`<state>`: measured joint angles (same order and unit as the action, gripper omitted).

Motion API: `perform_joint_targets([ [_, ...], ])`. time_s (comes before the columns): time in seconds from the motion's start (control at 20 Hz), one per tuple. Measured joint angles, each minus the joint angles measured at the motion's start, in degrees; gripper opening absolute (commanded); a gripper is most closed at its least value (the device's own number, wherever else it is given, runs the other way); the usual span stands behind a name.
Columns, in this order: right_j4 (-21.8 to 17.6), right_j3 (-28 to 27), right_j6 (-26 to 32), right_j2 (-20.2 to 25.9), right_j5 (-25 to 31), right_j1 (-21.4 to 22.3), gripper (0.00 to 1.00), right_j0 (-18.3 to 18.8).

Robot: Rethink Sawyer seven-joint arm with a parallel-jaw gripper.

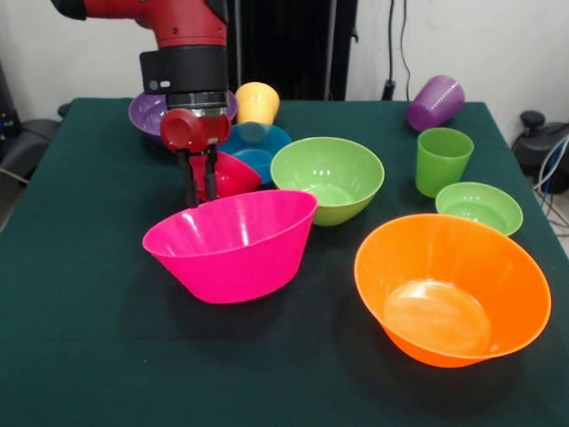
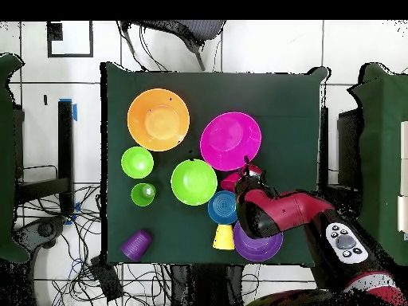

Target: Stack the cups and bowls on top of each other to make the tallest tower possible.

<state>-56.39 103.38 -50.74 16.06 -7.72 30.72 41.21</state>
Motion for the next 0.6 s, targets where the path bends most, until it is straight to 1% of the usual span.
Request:
perform_joint_targets([
  [0.2, 0.1, 0.0, 0.0, 0.4, 0.1, 0.1, 1.00, 1.0],
  [0.6, 0.4, 0.0, 0.0, 2.7, 1.6, 0.5, 1.00, 3.0],
])
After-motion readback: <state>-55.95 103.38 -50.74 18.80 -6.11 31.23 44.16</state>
